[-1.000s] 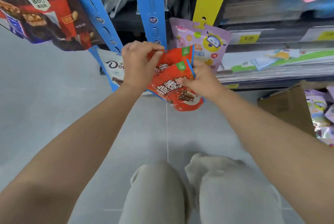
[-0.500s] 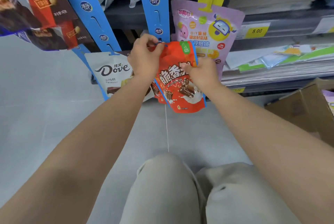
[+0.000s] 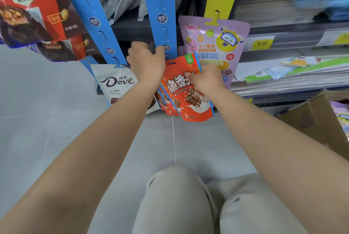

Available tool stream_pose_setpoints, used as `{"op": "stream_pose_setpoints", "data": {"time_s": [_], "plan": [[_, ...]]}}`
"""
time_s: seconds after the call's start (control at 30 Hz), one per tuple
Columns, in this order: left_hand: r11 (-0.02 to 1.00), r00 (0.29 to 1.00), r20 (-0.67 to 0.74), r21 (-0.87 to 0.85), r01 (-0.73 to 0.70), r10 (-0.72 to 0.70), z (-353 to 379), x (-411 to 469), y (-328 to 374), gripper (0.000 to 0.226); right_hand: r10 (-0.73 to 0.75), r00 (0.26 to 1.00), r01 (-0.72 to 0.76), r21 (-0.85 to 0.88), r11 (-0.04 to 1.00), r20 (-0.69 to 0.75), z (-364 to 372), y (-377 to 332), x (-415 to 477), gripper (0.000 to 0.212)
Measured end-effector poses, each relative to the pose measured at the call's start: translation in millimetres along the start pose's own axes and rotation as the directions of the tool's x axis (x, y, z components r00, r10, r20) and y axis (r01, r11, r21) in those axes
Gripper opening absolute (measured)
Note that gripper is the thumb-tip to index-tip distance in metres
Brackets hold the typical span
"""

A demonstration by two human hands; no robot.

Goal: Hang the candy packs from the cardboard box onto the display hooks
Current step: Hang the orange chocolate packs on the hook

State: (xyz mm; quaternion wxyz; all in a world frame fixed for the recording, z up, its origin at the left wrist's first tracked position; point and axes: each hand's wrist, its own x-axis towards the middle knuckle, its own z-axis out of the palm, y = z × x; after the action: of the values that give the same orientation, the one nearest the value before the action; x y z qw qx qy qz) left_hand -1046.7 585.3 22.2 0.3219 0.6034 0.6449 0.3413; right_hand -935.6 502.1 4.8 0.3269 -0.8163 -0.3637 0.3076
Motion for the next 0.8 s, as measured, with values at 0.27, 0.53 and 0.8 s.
{"op": "stream_pose_setpoints", "data": {"time_s": [0.27,0.53,0.8], "plan": [[0.837,0.803,0.274,-0.013,-0.547,0.529,-23.1,-11.7,-13.0,0.028,-0.159,0.98,0.172,0.112,0.979,-0.12,-6.4,-14.1,-23.5,0.025],[0.906,0.913,-0.017,-0.118,-0.407,0.408,-32.3,1.6,13.0,0.021,-0.062,0.992,0.097,0.359,0.928,-0.11,-9.0,-50.0,-22.9,0.035],[0.891,0.893,0.042,0.052,-0.451,0.449,-24.1,10.8,26.6,0.014,-0.033,0.981,0.113,0.422,0.9,-0.194,-11.0,-52.4,-9.1,0.039]]}}
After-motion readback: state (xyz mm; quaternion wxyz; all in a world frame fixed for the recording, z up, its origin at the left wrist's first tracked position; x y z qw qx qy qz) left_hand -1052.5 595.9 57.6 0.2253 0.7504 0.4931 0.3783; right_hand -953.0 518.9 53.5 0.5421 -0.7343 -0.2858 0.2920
